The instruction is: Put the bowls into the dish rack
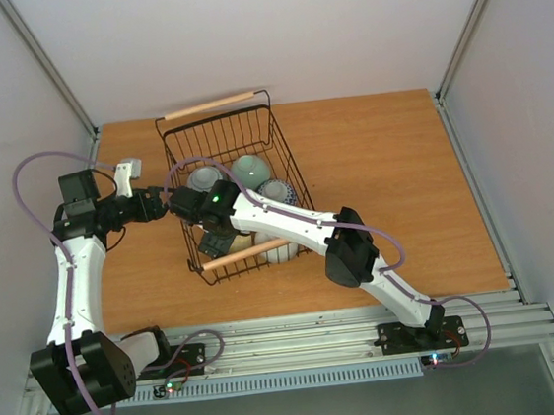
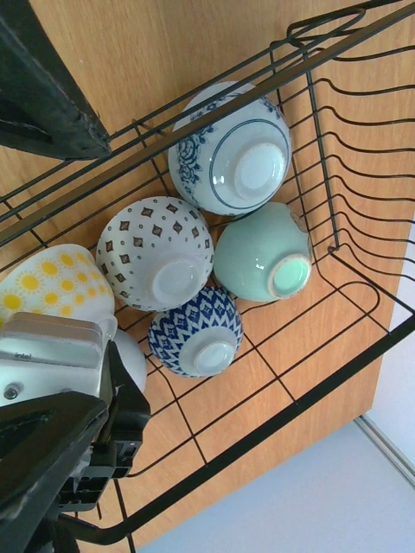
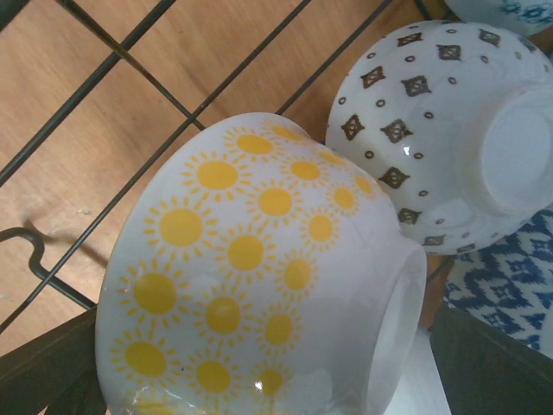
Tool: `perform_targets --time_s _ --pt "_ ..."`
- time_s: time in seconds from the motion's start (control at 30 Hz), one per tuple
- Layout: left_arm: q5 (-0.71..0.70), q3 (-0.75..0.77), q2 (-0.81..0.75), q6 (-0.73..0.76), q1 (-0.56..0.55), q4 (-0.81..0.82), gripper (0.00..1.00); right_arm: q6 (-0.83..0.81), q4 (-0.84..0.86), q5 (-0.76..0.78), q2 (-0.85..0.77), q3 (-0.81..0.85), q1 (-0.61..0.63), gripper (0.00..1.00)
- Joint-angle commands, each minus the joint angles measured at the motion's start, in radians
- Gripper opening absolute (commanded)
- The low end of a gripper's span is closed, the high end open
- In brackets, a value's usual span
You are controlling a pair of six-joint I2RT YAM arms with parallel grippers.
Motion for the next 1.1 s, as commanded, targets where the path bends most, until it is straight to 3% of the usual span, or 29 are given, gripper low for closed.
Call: perform_targets --time_s 0.0,1.07 --pt "0.001 -0.005 -0.001 0.005 0.002 0.038 0.74 -0.028 -0.016 -0.110 -0.015 -0.003 0.034 0.99" --pt "-0.056 -0.001 -0.024 0.007 0.002 0.030 0.73 -0.040 0.050 -0.215 -0.059 -0.087 0.033 0.99"
